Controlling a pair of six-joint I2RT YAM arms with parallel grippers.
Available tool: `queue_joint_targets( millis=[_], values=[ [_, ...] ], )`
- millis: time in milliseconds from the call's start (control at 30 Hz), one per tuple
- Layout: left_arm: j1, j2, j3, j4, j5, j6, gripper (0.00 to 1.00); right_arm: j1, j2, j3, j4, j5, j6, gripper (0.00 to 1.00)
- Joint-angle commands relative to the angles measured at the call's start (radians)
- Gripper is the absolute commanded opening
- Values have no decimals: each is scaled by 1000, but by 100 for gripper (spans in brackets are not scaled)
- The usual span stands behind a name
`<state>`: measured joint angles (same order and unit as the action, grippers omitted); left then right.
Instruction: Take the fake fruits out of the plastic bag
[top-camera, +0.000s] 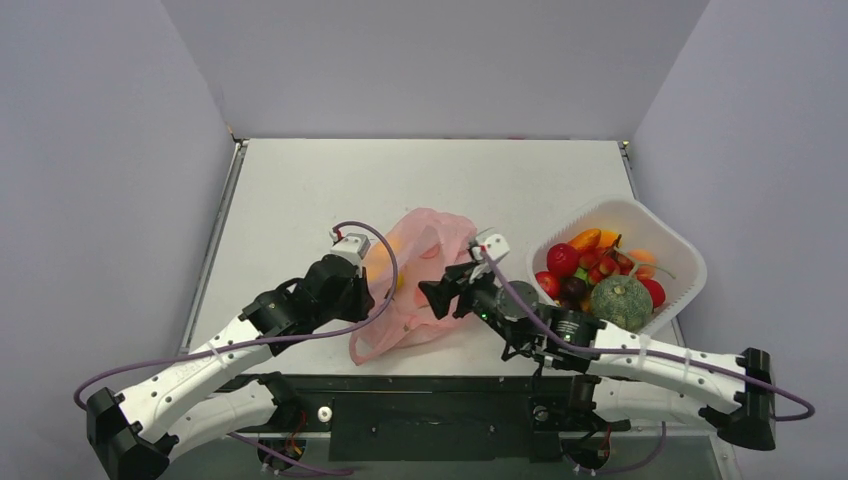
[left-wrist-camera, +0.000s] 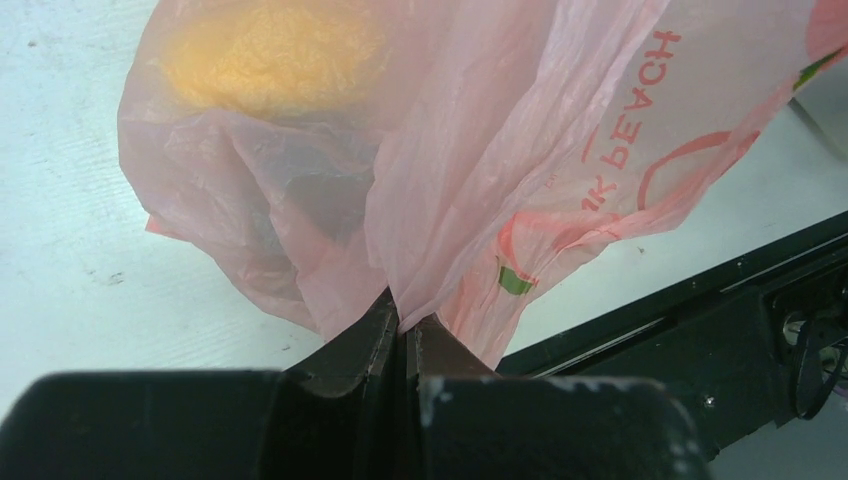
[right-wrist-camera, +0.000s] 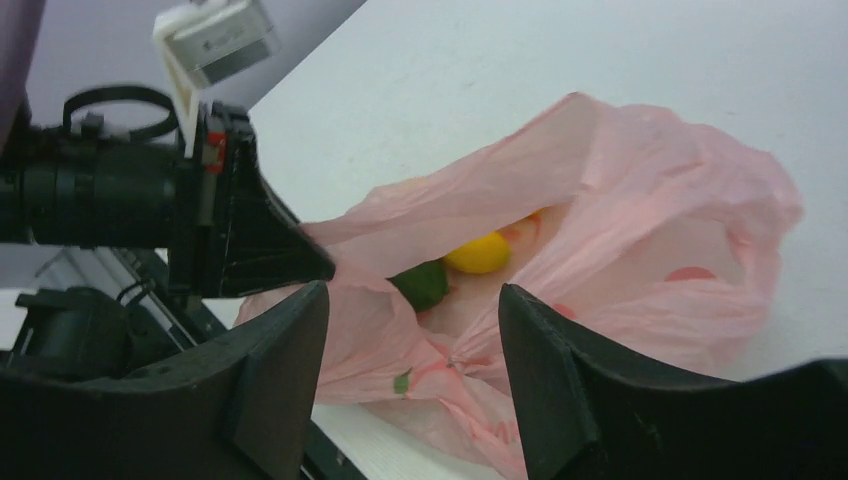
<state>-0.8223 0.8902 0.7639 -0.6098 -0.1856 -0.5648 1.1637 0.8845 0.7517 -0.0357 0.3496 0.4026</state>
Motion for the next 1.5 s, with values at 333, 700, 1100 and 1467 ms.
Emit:
queue_joint_targets(
  millis=[333,700,1100,1467],
  values=[
    [7,-45,60,-66,-60,-18,0,77,324,0,278,-29,-18,49],
    [8,-36,52,-35,-11,-25,0,30,581,7,352,58,71,34],
    [-18,150,219,194,299,-61,0,-76,619,-107,451,14,199,37],
    [-42,-68,-6,-11,57,-112,0,-79,610,-135,491,-16,200,63]
  ],
)
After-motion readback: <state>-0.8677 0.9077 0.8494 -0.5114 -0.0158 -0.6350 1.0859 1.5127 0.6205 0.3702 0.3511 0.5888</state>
